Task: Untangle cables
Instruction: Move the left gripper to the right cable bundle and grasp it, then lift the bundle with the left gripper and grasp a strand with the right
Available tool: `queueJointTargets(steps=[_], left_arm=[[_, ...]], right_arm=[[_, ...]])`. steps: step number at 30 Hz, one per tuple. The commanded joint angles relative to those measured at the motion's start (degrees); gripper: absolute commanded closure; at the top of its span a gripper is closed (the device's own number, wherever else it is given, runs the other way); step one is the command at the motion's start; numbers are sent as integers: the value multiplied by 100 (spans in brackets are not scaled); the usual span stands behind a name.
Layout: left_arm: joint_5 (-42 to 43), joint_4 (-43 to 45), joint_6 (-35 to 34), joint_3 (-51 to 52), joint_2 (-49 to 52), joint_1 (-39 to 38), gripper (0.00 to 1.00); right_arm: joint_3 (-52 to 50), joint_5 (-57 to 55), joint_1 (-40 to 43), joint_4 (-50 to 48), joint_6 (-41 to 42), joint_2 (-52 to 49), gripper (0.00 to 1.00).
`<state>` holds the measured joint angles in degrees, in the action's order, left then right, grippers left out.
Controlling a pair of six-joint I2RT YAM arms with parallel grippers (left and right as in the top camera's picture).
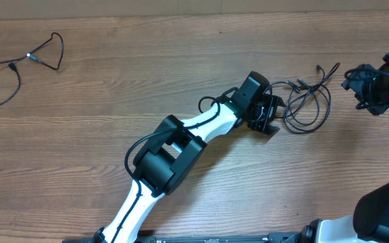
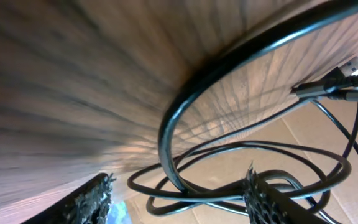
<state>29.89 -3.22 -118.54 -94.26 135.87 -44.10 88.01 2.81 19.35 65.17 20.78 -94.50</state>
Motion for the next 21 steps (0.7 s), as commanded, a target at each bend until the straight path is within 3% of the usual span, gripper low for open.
queueJointTargets(steps=[1, 4, 6, 10, 12, 16, 21], left_arm=[[-446, -146, -87, 48, 46, -114, 35], [-782, -184, -46, 48, 63, -149, 60], [-1139, -236, 249, 48, 63, -157, 62], [-1578, -240, 782, 48, 63, -168, 55], [-1759, -267, 920, 48, 63, -175, 71], [-2114, -271, 1434, 48, 63, -179, 96], [-2063, -90, 2745, -4, -31, -11, 96]], right_arm=[[173, 39, -11, -24, 7, 20, 35], [173, 94, -11, -13, 4, 20, 35], [173, 142, -11, -9, 4, 20, 35], [173, 142, -11, -9, 4, 20, 35], [173, 142, -11, -9, 4, 20, 36], [173, 142, -11, -9, 4, 20, 36], [173, 208, -11, -9, 2, 20, 37]])
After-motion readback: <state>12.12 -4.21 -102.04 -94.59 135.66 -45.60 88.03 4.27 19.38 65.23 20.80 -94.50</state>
